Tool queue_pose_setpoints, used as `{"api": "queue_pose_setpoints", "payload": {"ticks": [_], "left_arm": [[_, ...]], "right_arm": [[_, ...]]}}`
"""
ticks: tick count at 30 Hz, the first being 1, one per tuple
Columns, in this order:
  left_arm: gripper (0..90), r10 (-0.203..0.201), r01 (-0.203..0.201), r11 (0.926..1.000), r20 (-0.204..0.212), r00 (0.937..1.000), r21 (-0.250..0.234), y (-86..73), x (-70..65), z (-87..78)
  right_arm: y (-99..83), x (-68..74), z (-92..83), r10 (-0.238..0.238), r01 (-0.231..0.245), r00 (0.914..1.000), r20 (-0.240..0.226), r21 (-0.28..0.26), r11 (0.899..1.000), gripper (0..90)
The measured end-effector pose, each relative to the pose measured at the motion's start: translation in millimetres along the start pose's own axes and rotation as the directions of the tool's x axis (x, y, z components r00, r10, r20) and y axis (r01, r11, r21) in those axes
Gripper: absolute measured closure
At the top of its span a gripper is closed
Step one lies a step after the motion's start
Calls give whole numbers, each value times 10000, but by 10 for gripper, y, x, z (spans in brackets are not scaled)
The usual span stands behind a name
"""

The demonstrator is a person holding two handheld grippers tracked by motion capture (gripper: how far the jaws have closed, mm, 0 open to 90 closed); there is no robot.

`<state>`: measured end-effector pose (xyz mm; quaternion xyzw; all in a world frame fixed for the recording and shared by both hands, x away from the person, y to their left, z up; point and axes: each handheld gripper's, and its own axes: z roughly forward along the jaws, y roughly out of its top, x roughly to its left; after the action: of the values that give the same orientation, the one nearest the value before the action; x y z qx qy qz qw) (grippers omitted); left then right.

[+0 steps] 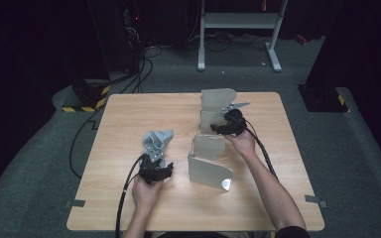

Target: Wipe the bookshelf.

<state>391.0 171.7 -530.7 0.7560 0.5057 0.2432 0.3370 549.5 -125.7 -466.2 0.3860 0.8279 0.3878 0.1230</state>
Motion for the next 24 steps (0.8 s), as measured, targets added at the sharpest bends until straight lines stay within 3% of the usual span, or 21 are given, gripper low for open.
{"api": "queue_pose_setpoints", "payload": {"ticks": [3, 8, 13, 17, 24], "left_arm": [[329, 12, -12, 10000, -70, 10000, -4, 0, -7, -1], [329, -88, 88, 10000, -5, 10000, -7, -8, -1, -8], [333, -114, 114, 9999, -149, 9998, -15, -10, -7, -15], [318, -263, 262, 9996, -225, 9994, -84, -19, -27, -38], [311, -358, 354, 9992, -202, 9992, -174, -33, -44, -61]], "right_arm": [[-3, 14, 10, -292, 292, 9994, -185, 6, 9996, 568], [-44, -31, 12, 110, -122, 9974, -716, -176, 9998, 612], [-56, -48, 11, -44, 27, 9965, -829, -199, 9998, 675], [-83, -66, 29, 364, -388, 9922, -1192, -178, 9991, 722], [-78, -6, 44, 50, -57, 9951, -991, -70, 10000, 772]]}}
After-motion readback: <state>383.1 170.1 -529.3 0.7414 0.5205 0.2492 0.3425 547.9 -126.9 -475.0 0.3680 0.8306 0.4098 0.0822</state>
